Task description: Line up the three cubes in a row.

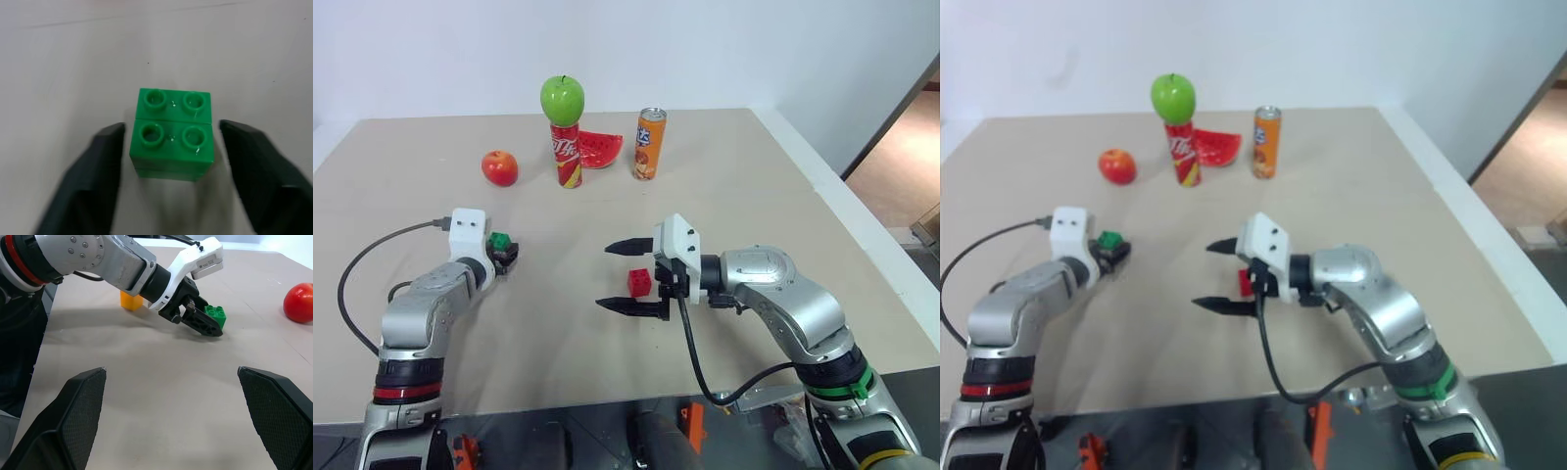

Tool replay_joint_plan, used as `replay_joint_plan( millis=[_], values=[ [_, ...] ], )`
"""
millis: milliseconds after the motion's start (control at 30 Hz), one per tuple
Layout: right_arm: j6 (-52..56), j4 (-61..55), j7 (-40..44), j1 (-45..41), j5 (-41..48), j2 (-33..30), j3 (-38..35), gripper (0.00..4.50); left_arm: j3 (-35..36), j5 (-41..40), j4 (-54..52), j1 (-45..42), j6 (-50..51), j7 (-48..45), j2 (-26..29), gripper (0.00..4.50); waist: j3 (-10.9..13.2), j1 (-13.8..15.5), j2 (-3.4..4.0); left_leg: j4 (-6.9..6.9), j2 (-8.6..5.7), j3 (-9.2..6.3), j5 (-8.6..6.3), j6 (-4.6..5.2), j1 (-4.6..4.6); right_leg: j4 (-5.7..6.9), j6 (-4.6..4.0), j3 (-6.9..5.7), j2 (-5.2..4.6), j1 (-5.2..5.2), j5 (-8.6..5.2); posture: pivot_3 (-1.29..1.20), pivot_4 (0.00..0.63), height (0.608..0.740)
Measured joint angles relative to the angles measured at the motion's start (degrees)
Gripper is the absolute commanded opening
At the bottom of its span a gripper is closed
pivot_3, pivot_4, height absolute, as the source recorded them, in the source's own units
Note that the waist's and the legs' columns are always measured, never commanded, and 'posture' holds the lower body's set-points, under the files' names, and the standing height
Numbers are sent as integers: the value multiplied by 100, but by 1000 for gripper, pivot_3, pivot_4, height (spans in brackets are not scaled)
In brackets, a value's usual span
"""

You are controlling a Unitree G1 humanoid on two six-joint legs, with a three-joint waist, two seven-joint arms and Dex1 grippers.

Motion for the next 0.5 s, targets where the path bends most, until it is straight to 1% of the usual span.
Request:
replay_joint_plan(
  millis=[33,67,333,433,500],
  values=[
    [0,0,-5,1,0,-5,-3,4500,0,22,23,-22,0,4,0,1714,0,0,0,0,0,0,0,0,0,0,0,0,0,0,0,0,150,740],
    [0,-1,-14,3,0,-17,-14,4500,0,36,44,-53,-1,-2,-1,1358,0,0,0,0,0,0,0,0,0,0,0,0,0,0,0,0,150,740],
    [-4,-57,-55,23,2,-74,-43,4500,-90,140,131,-81,-132,-271,50,1372,0,1,0,0,0,-1,0,0,0,0,0,-1,-1,0,0,0,150,740],
    [-5,-60,-54,40,14,-79,-60,4500,-340,132,39,-61,-393,-822,284,1372,0,1,0,0,-1,-1,0,0,-3,0,0,-1,-1,-2,0,0,150,740],
    [-5,-62,-48,43,50,-80,-72,4500,-636,98,-172,-44,-671,-1464,567,1372,0,0,0,0,-1,0,0,-1,-8,0,-1,0,-1,-6,-1,0,150,740]
  ],
)
